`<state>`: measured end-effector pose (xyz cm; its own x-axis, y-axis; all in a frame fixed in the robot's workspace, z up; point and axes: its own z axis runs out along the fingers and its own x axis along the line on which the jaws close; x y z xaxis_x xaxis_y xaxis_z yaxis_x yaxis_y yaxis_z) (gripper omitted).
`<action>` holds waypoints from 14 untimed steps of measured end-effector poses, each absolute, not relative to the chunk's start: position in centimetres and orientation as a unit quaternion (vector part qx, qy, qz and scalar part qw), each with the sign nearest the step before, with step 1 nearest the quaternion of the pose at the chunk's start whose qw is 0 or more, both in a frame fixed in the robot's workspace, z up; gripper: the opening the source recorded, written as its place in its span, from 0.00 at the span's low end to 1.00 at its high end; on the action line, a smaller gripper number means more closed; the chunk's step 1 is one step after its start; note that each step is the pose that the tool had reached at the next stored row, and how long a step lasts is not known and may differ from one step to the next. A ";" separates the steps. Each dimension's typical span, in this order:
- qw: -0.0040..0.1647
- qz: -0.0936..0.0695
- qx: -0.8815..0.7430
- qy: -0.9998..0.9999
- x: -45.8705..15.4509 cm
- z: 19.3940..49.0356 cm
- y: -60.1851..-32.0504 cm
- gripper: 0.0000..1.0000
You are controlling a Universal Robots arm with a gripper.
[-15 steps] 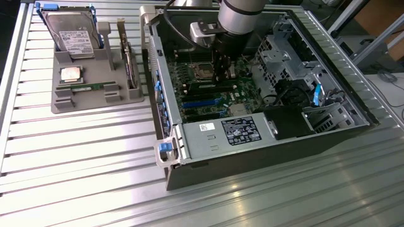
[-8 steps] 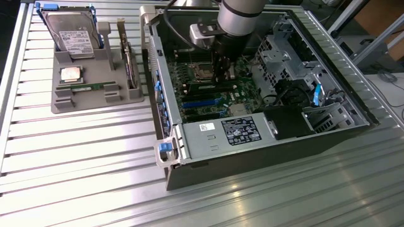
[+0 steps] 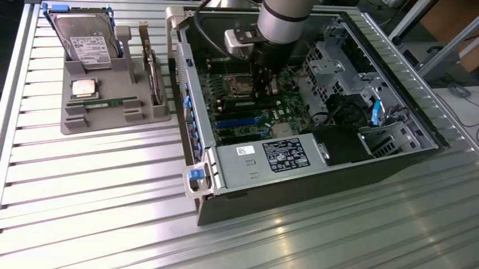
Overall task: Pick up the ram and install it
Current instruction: 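Insert the ram into the slot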
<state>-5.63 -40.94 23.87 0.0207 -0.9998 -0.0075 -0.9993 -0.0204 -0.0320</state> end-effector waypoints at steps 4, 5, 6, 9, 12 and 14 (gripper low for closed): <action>0.014 -0.009 -0.714 0.700 -5.6 23.8 -40.8 0.13; 0.014 -0.009 -0.714 0.700 -5.6 23.8 -40.8 0.13; 0.014 -0.009 -0.713 0.700 -5.6 23.7 -40.8 0.13; 0.014 -0.009 -0.714 0.700 -5.6 23.7 -40.9 0.13; 0.014 -0.008 -0.714 0.700 -5.6 23.7 -40.9 0.13; 0.014 -0.009 -0.714 0.700 -5.6 23.7 -40.9 0.13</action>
